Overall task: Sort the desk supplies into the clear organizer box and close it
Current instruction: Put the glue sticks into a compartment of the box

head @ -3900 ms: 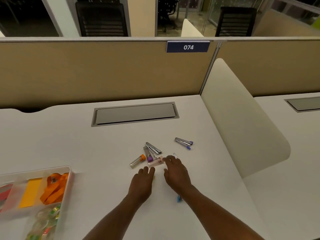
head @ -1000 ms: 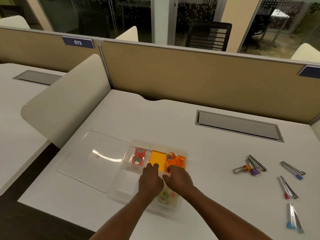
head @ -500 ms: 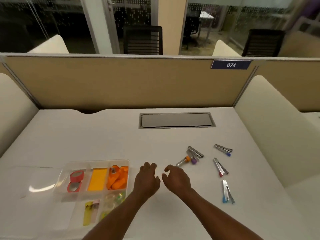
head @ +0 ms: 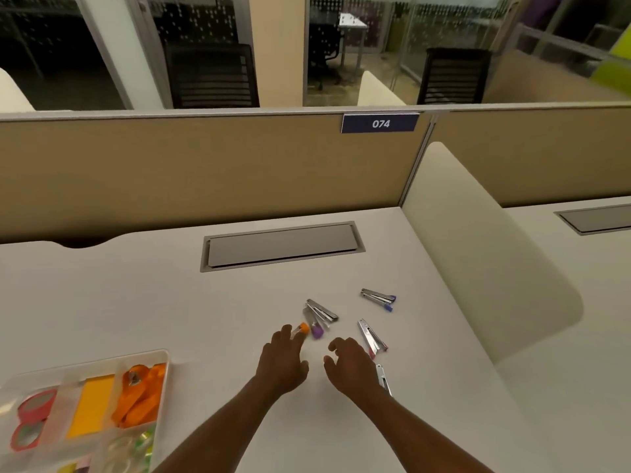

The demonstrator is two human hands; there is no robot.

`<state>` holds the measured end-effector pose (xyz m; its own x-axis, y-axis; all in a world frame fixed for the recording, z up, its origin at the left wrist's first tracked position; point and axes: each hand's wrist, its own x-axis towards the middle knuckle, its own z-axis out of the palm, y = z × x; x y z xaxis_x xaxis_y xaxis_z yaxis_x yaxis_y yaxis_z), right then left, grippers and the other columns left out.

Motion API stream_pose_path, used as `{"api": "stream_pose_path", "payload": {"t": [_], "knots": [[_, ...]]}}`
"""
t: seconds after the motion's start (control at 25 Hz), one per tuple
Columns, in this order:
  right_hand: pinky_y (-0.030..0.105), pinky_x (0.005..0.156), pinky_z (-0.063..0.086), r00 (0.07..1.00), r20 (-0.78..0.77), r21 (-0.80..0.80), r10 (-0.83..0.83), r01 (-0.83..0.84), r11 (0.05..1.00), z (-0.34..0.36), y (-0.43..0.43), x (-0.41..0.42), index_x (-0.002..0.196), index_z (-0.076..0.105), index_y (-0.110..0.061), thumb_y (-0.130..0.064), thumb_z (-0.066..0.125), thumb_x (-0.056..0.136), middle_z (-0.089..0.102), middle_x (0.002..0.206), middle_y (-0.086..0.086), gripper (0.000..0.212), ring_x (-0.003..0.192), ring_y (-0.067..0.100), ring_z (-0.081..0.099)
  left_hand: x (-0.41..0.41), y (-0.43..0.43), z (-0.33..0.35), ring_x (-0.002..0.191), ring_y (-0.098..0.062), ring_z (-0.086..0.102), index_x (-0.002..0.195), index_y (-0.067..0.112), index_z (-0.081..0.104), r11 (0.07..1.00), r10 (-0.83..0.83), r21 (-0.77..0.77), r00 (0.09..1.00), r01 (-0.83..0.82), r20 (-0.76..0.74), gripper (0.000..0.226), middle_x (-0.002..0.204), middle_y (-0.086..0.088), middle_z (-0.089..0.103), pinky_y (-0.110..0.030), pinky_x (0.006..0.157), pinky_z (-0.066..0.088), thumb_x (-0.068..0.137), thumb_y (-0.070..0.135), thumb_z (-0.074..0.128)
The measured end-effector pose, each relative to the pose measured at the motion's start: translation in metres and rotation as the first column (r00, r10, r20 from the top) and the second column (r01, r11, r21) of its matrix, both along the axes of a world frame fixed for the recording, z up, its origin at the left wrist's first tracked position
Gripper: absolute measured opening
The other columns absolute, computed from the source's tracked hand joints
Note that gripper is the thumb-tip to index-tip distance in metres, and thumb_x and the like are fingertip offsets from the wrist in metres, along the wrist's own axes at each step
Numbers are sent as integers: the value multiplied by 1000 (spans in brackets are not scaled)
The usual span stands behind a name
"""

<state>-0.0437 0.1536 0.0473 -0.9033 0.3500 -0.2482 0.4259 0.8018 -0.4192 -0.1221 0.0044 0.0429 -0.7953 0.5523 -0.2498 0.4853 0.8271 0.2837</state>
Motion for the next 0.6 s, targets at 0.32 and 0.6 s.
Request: {"api": "stream_pose_path", "payload": {"t": [0.32,0.6], "knots": [[37,96,49,977,-25,41,212,-211,977,-14,13,-32,138,46,-25,-23,49,95,45,140,2,44,122,24,50,-5,0,-22,116,-23,47,125,20,53,981,7,-194,999,1,40,45,133,-5,43,-35,92,43,87,44,53],[41,87,52,924,99,146,370,-381,913,-23,4,-62,130,49,-17,-13,44,94,44,131,13,37,115,33,52,5,-30,-27,95,-18,54,107,23,54,978,204,-68,968,-196,148,23,105,-1,45,-25,72,40,89,37,58]]}}
